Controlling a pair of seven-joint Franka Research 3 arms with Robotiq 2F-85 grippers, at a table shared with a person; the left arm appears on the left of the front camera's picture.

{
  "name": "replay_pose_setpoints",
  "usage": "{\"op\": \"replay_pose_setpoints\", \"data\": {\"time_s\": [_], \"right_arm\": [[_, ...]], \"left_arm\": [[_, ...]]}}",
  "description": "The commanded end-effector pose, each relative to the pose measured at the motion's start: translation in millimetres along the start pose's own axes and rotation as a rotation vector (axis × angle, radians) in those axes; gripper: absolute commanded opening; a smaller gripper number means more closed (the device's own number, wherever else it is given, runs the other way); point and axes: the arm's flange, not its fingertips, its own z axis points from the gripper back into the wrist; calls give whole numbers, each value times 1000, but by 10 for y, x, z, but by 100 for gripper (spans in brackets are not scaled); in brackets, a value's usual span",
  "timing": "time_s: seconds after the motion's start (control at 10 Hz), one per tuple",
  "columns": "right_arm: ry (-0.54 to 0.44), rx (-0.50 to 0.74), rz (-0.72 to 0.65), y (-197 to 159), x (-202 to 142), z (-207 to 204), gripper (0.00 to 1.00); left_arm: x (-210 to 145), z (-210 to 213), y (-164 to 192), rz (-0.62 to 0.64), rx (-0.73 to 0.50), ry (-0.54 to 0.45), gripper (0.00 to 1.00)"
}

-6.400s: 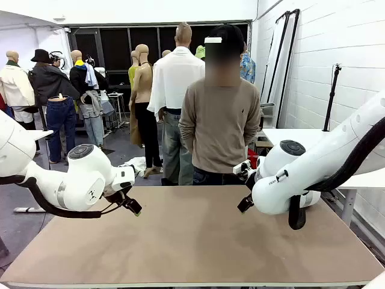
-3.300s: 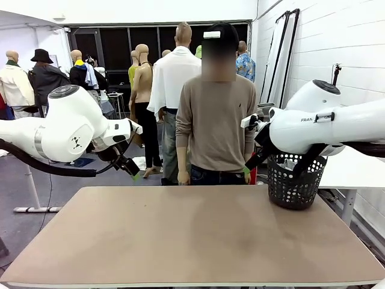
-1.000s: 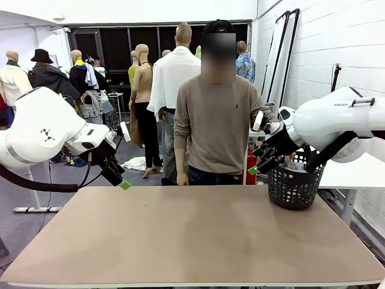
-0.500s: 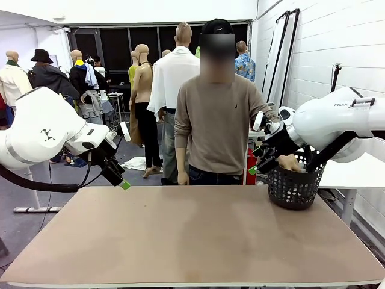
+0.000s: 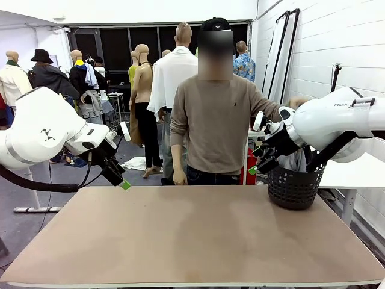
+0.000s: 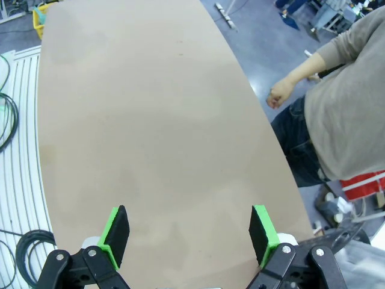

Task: Fold the training pants.
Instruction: Grab both ends of the Training pants handed by a person.

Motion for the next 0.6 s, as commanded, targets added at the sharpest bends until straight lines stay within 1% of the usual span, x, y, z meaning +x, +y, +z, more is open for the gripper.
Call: {"op": "replay_pose_setpoints", "data": {"time_s": [0.0,0.5], "right_arm": [[-18,18,-7,-6,-11,-22,100],[-18,18,-7,-6,-11,-22,100]], "left_arm": [[-16,-14,7,1,-12,-5,100],[-16,-14,7,1,-12,-5,100]]}}
